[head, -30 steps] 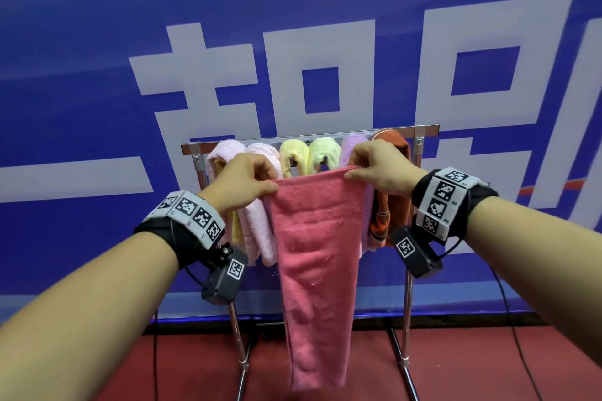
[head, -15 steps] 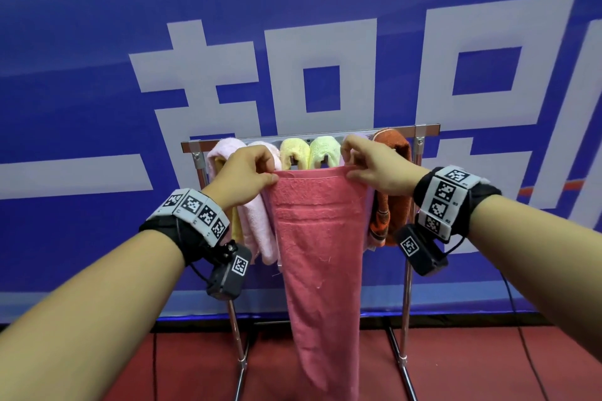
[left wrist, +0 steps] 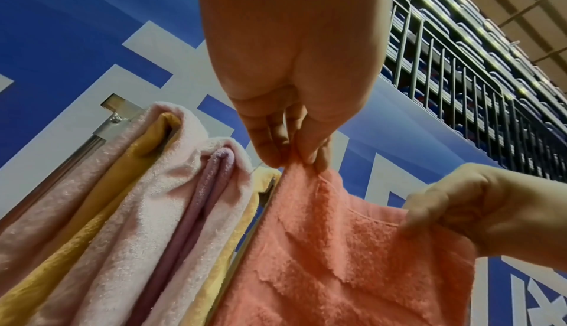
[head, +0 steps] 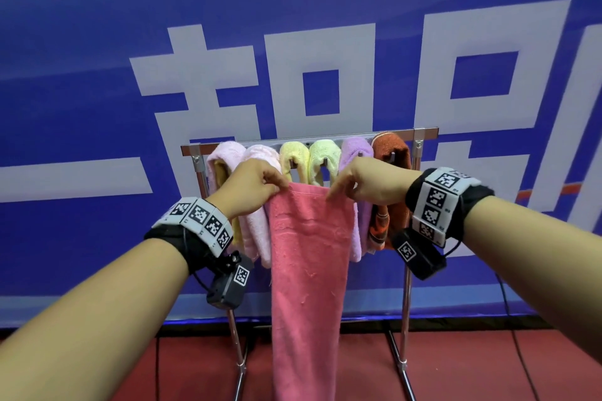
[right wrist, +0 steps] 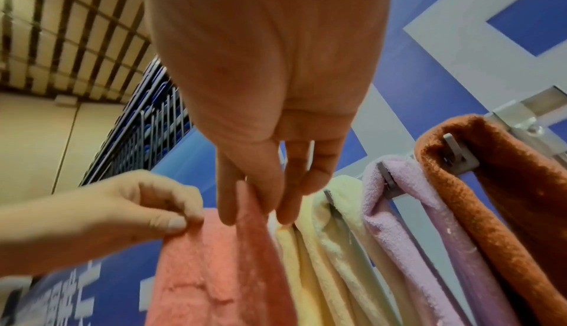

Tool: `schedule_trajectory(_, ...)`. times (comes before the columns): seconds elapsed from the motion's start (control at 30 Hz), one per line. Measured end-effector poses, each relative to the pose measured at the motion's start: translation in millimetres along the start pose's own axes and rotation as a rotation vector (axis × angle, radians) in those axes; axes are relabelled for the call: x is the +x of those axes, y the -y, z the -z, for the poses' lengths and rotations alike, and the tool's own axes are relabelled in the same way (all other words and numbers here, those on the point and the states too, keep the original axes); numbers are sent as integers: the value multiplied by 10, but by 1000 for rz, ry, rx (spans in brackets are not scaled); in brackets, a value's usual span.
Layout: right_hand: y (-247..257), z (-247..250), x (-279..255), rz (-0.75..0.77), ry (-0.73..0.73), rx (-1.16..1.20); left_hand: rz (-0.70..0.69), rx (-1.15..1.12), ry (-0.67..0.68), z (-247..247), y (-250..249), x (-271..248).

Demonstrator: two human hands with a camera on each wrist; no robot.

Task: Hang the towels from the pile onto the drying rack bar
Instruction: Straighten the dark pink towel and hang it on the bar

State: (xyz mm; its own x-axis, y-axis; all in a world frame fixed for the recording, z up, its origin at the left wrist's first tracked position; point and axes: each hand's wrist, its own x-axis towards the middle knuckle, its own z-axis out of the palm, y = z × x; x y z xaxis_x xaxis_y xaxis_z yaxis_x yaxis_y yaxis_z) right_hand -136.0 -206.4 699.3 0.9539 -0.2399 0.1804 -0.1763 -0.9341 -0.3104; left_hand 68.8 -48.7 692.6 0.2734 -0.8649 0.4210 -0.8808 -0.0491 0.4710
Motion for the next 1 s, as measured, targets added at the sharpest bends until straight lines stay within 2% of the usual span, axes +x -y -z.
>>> schedule_trajectory(0.17,24,-90,23,105,-55,-14,-35,120,97,-19,-43,32)
schedule_trajectory(0.27,33,-130,60,160,-183,-89,-27,161,153,-68,-60,48)
schedule_trajectory(0.37,141,-162,93,278,-292,-63,-39,164,126,-127,-82,60)
schedule_trajectory(0.43,234,-172,123,312,-299,-7,-42,140,105,-152,-107,66)
schedule_trajectory(0.53,317,-178,156,292,-254,43,-34,83,132,-170,-83,64)
schedule_trajectory(0.67,348,-189,169,179,-199,-26,12,-80,114,-164,-33,20)
schedule_trajectory(0.8,327,-243,178,104,-245,-15,43,-249,40,-135,-107,-54)
schedule_trajectory(1.0,321,-320,203,38,-318,-30,78,-331,5,-95,-167,-98)
